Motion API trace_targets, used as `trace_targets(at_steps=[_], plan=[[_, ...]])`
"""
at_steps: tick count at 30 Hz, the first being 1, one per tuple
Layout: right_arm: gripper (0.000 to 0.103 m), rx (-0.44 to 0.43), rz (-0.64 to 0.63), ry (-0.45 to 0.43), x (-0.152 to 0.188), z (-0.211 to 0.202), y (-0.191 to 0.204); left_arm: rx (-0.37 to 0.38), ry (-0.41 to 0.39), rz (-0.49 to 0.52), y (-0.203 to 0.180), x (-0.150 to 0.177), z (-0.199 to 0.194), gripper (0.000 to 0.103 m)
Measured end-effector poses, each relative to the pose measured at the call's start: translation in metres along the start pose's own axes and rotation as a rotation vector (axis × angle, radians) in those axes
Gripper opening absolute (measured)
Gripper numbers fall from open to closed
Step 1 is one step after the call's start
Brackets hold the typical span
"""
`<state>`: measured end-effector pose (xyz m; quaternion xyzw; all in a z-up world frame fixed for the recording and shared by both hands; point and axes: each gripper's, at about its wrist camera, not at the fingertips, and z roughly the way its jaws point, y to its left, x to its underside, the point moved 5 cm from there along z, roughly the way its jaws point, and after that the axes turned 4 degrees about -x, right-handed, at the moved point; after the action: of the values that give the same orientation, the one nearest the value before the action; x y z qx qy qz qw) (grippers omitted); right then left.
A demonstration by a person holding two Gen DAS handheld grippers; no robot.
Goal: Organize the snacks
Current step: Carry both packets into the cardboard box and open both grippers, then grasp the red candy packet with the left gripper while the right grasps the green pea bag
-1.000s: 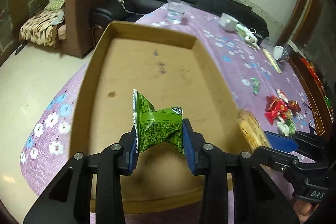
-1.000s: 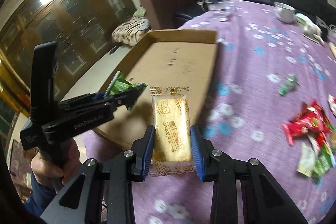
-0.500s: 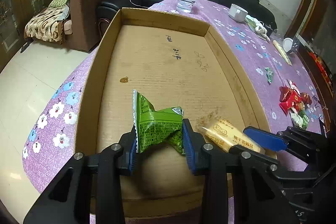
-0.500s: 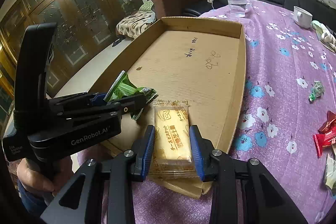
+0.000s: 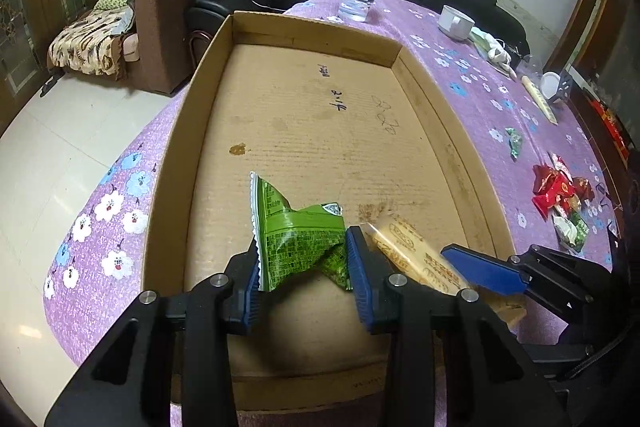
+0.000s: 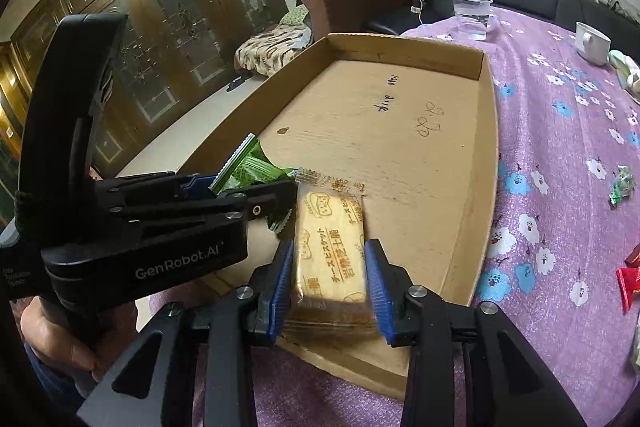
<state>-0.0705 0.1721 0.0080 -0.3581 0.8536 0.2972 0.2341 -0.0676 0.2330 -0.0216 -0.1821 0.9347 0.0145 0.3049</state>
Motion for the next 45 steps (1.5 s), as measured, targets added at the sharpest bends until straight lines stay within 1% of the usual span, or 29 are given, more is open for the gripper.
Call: trace_targets(at_steps=[6, 7, 9, 11, 14, 17, 20, 23, 25, 27, 31, 38, 41, 45], plan=[[0.038, -0.027, 0.022, -0.023, -0.002, -0.008, -0.003, 0.012, 0.001, -0.016, 0.002, -0.001, -0.006, 0.036], [0.038, -0.032, 0.024, -0.028, -0.003, -0.009, -0.003, 0.014, -0.002, -0.017, 0.002, -0.001, -0.008, 0.038], [0.038, -0.040, 0.024, -0.034, -0.003, -0.010, -0.002, 0.026, -0.011, -0.023, 0.001, -0.002, -0.012, 0.045], [0.038, -0.050, 0.029, -0.035, -0.004, -0.011, -0.002, 0.031, -0.025, -0.028, 0.000, -0.003, -0.017, 0.049], [0.038, -0.064, 0.042, -0.049, -0.005, -0.017, -0.004, 0.044, -0.039, -0.034, -0.002, -0.006, -0.022, 0.049], [0.038, -0.066, 0.065, -0.069, -0.006, -0.025, -0.007, 0.042, -0.059, -0.034, -0.003, -0.008, -0.028, 0.049], [0.038, -0.023, 0.073, -0.043, -0.003, -0.020, -0.012, 0.039, -0.068, -0.041, -0.004, -0.010, -0.032, 0.049], [0.035, -0.079, 0.057, 0.006, 0.004, -0.009, -0.004, 0.037, -0.079, -0.038, -0.005, -0.011, -0.038, 0.049], [0.034, -0.102, 0.038, 0.003, 0.005, -0.011, 0.001, 0.035, -0.084, -0.039, -0.005, -0.011, -0.040, 0.049], [0.035, -0.120, 0.032, -0.012, 0.004, -0.016, 0.004, 0.039, -0.086, -0.038, -0.006, -0.011, -0.042, 0.049], [0.035, -0.104, 0.057, -0.045, 0.001, -0.029, -0.004, 0.040, -0.087, -0.028, -0.010, -0.010, -0.044, 0.049], [0.035, -0.075, 0.100, -0.064, 0.004, -0.053, -0.019, 0.057, -0.087, -0.002, -0.023, -0.011, -0.047, 0.049], [0.035, -0.072, 0.128, -0.078, 0.006, -0.068, -0.031, 0.065, -0.085, 0.025, -0.034, -0.010, -0.048, 0.049], [0.035, -0.055, 0.185, -0.117, 0.008, -0.095, -0.058, 0.082, -0.081, 0.065, -0.053, -0.009, -0.050, 0.049]])
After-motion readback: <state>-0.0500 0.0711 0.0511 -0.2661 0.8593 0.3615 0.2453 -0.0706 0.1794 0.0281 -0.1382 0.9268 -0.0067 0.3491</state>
